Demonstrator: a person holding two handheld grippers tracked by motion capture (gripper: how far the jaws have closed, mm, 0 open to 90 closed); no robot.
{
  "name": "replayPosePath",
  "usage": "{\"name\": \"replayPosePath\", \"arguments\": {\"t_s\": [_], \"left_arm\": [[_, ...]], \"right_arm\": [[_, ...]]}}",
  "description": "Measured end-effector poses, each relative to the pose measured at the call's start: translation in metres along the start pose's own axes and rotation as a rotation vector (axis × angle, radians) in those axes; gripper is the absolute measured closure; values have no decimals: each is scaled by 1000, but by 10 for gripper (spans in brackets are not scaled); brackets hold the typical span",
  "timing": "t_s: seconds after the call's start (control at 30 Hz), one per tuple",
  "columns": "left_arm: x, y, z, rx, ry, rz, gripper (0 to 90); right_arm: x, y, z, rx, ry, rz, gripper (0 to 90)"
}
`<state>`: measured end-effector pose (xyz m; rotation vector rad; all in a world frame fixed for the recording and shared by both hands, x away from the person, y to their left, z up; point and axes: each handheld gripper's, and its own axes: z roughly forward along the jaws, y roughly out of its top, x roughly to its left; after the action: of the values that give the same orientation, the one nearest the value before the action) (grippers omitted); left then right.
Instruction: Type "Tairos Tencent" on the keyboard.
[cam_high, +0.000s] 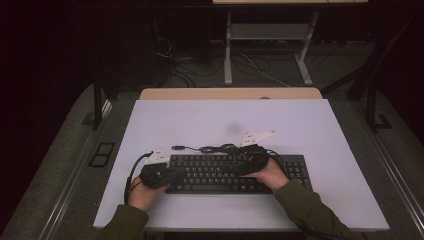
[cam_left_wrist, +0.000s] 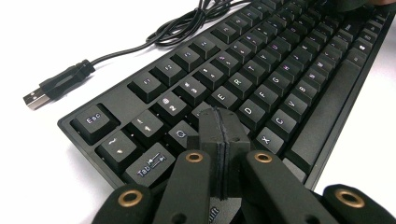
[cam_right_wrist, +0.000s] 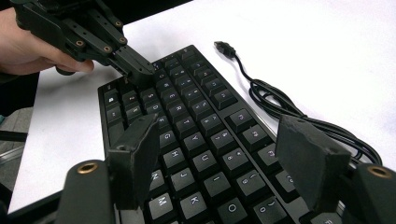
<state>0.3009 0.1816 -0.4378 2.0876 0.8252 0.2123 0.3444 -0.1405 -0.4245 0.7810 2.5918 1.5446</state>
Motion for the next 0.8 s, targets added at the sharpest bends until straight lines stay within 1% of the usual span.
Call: {"name": "replayPosePath", "arguments": {"t_s": [0.27,0.3,0.43,0.53,0.73,0.8], "left_arm": [[0,-1,1,5,-3,0,891],[0,-1,1,13,-4,1,891],[0,-1,2,18,-3,12,891],[0,-1,2,16,-1,10,891],[-1,1,0,11,4,23,891],[-1,1,0,11,-1,20,891]], "right_arm": [[0,-1,1,6,0,-5,304],[0,-1,1,6,-2,-3,304],[0,-2,1,8,-2,-1,304],[0,-2,1,9,-2,-2,303],[0,-1,0,3,-3,-4,302],[1,-1,0,6,-3,-4,302]]}}
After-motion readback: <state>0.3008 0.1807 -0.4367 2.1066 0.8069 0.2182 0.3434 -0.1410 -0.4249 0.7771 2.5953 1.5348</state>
